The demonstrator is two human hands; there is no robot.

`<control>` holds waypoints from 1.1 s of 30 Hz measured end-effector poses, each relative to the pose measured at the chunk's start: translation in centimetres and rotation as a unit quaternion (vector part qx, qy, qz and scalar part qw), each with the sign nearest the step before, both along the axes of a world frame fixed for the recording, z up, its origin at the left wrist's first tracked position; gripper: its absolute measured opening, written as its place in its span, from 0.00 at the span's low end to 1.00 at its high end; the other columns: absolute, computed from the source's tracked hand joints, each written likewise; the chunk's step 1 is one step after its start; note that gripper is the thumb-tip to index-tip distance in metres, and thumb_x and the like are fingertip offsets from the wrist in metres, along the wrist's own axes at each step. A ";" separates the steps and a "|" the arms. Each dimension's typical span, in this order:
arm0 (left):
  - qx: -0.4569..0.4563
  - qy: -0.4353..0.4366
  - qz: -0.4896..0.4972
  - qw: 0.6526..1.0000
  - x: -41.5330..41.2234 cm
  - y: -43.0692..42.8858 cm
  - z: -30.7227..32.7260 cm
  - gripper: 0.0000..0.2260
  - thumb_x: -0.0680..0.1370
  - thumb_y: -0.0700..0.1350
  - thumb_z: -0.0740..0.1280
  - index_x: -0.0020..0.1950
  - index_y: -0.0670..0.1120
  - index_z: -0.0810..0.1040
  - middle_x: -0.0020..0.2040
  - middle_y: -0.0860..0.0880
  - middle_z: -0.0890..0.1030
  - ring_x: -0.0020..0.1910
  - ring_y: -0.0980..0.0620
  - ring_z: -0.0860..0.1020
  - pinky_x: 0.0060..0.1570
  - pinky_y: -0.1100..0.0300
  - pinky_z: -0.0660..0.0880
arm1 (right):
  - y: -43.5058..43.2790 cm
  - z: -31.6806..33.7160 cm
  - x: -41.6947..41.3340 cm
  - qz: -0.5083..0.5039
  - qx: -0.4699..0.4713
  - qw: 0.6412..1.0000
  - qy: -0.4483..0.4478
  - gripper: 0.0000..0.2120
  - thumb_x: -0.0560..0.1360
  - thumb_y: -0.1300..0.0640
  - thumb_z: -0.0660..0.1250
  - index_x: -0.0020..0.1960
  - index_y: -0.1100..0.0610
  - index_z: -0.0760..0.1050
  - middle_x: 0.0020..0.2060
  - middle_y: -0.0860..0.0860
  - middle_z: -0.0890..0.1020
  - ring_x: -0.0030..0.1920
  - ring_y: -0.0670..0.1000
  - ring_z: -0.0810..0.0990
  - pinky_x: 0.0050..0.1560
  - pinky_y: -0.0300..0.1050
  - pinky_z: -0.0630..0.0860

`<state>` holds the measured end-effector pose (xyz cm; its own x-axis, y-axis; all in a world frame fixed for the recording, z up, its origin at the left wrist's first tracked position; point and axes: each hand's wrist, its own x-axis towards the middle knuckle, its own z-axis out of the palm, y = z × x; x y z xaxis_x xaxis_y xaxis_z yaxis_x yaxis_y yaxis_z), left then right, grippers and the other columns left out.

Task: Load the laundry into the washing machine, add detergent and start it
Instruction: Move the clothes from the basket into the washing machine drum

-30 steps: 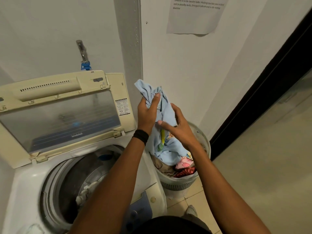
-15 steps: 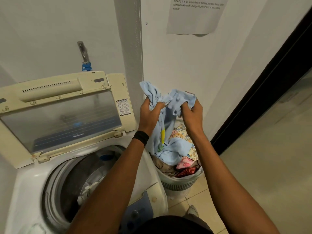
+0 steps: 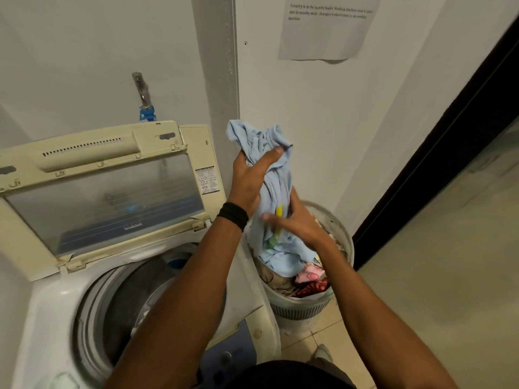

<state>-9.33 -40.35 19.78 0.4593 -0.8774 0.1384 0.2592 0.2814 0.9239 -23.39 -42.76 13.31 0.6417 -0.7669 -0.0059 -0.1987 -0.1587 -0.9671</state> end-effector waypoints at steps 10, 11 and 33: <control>0.011 -0.160 0.152 0.975 4.5 -0.4 0.1 0.23 0.76 0.41 0.76 0.69 0.40 0.76 0.65 0.45 0.82 0.64 0.49 0.81 0.68 0.47 0.76 | -1.5 -3.9 -2.8 -0.110 0.003 0.990 0.088 0.09 0.77 0.58 0.73 0.55 0.61 0.82 0.49 0.59 0.86 0.51 0.58 0.85 0.48 0.50 0.79; 0.028 -0.200 0.163 0.966 4.9 -0.2 -0.8 0.22 0.76 0.41 0.76 0.69 0.39 0.76 0.64 0.47 0.82 0.63 0.52 0.81 0.67 0.51 0.76 | -1.9 -2.5 -3.2 -0.131 0.008 0.990 0.047 0.09 0.77 0.60 0.73 0.56 0.59 0.83 0.50 0.57 0.87 0.52 0.57 0.86 0.50 0.52 0.81; 0.024 -0.075 0.118 0.990 0.1 0.2 -0.6 0.11 0.80 0.41 0.72 0.62 0.47 0.80 0.57 0.48 0.85 0.59 0.50 0.83 0.61 0.52 0.80 | -0.5 -0.2 -1.0 -0.031 -0.025 0.999 0.029 0.38 0.73 0.51 0.78 0.76 0.42 0.61 0.69 0.44 0.75 0.65 0.40 0.77 0.64 0.44 0.78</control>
<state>-9.27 -40.10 19.20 0.6299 -0.7553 0.1809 0.0499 0.2718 0.9611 -24.44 -43.29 13.08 0.5919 -0.8060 -0.0016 -0.2643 -0.1922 -0.9451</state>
